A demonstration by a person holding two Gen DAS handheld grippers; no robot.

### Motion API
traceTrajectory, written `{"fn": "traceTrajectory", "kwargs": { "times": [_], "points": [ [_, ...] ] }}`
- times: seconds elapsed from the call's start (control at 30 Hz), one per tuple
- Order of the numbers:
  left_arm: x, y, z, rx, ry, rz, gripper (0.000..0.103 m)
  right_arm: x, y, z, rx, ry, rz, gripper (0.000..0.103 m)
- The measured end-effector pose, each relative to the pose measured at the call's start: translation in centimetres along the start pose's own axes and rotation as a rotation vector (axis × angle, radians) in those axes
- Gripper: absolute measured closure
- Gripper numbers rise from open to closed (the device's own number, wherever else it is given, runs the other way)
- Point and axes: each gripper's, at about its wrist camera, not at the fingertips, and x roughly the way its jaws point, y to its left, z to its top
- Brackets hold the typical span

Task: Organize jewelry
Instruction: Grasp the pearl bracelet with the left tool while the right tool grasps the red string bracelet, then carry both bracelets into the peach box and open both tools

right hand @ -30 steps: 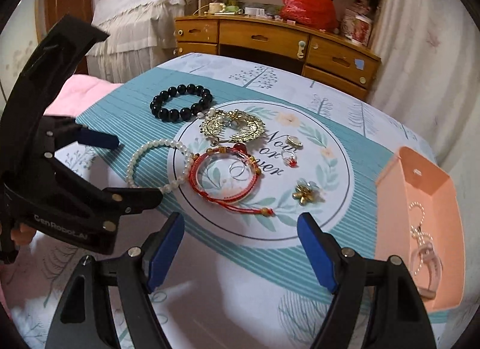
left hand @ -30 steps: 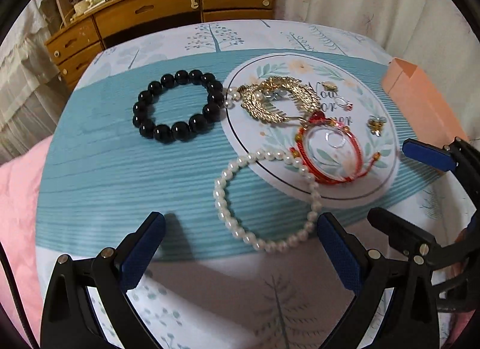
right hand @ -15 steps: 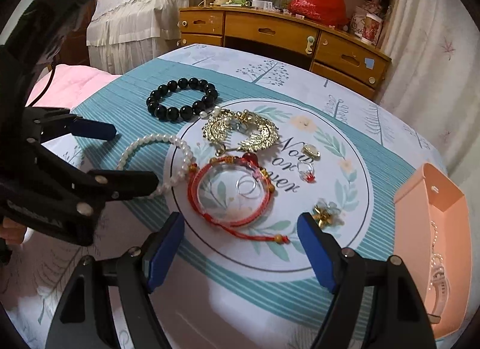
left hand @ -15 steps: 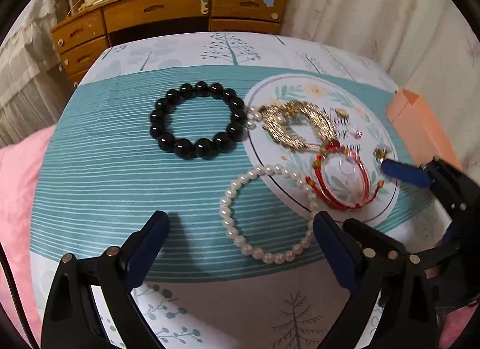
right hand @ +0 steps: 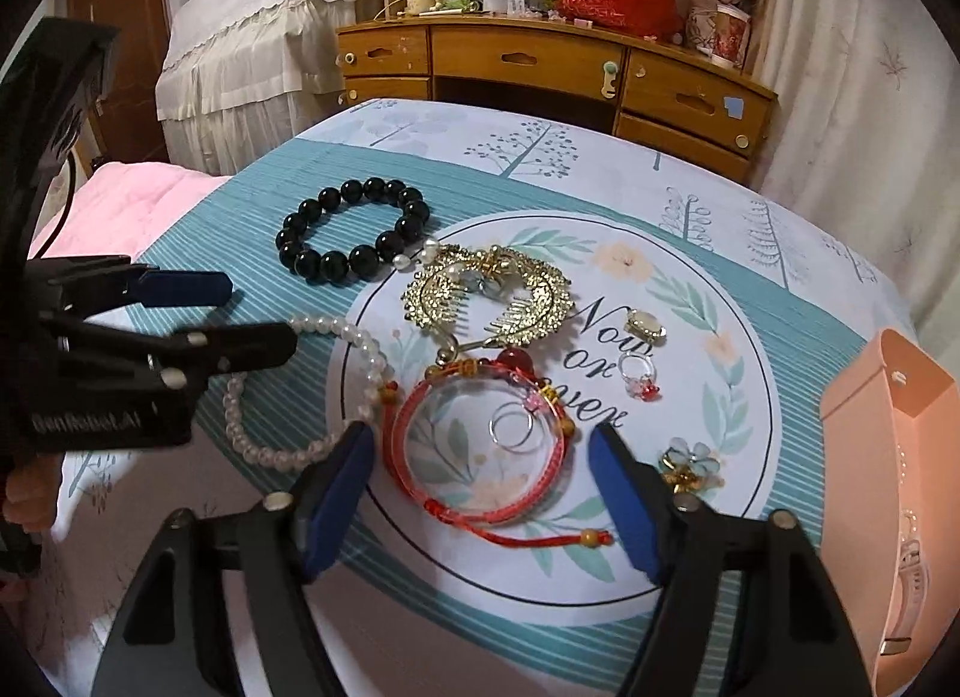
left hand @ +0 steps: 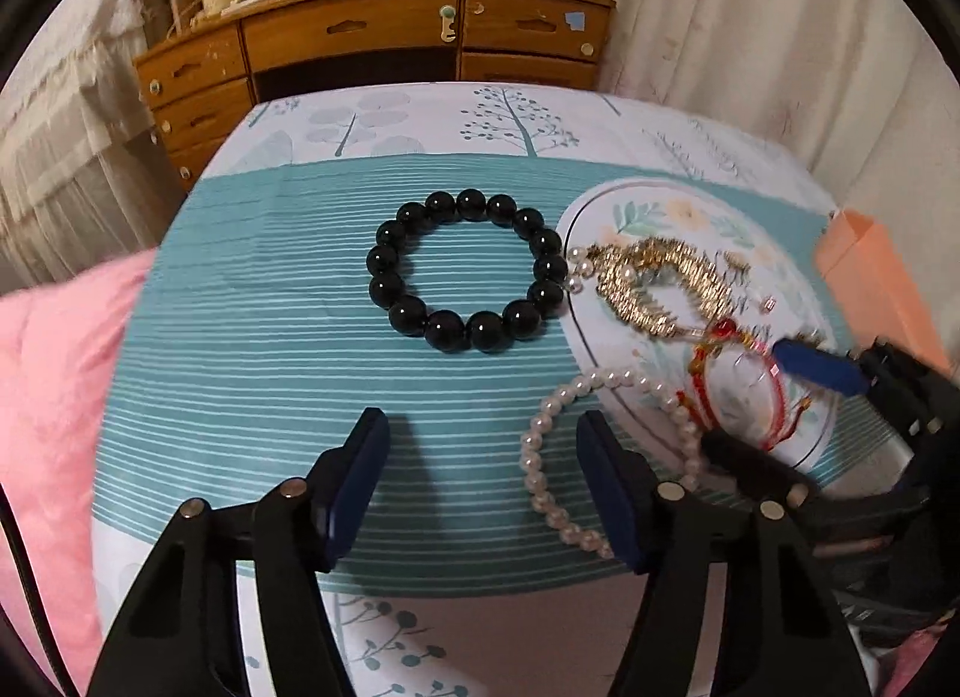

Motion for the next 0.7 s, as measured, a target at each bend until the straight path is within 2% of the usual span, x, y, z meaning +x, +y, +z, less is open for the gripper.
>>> {"fn": "traceTrajectory", "kwargs": {
  "times": [0.03,0.13,0.2,0.27,0.3,0.47,0.7],
  "points": [
    [0.0,-0.3,-0.1,0.022,0.000,0.023,0.045,-0.1,0.1,0.1,0.001,-0.002,-0.003,0.041],
    [-0.1,-0.5,-0.1,0.036,0.002,0.011,0.057,-0.1,0.2,0.2,0.006,0.001,-0.008,0.043],
    [-0.3,-0.7,-0.1,0.049,0.006,0.003,0.068,-0.1,0.2,0.2,0.008,0.002,-0.010,0.043],
    [-0.4,-0.7,-0.2,0.050,0.012,-0.002,0.090,-0.2,0.2,0.2,0.018,0.010,-0.009,0.043],
    [-0.5,-0.6,-0.2,0.045,0.016,-0.004,0.094,-0.3,0.1,0.2,0.023,0.014,-0.011,0.043],
    [-0.7,-0.1,-0.4,-0.011,0.044,-0.012,0.097,-0.7,0.0,-0.3,0.044,0.034,-0.011,0.043],
    [-1.2,1.3,-0.9,-0.104,0.101,-0.058,0.098,-2.1,-1.5,-1.4,0.156,0.065,0.053,0.043]
  ]
}}
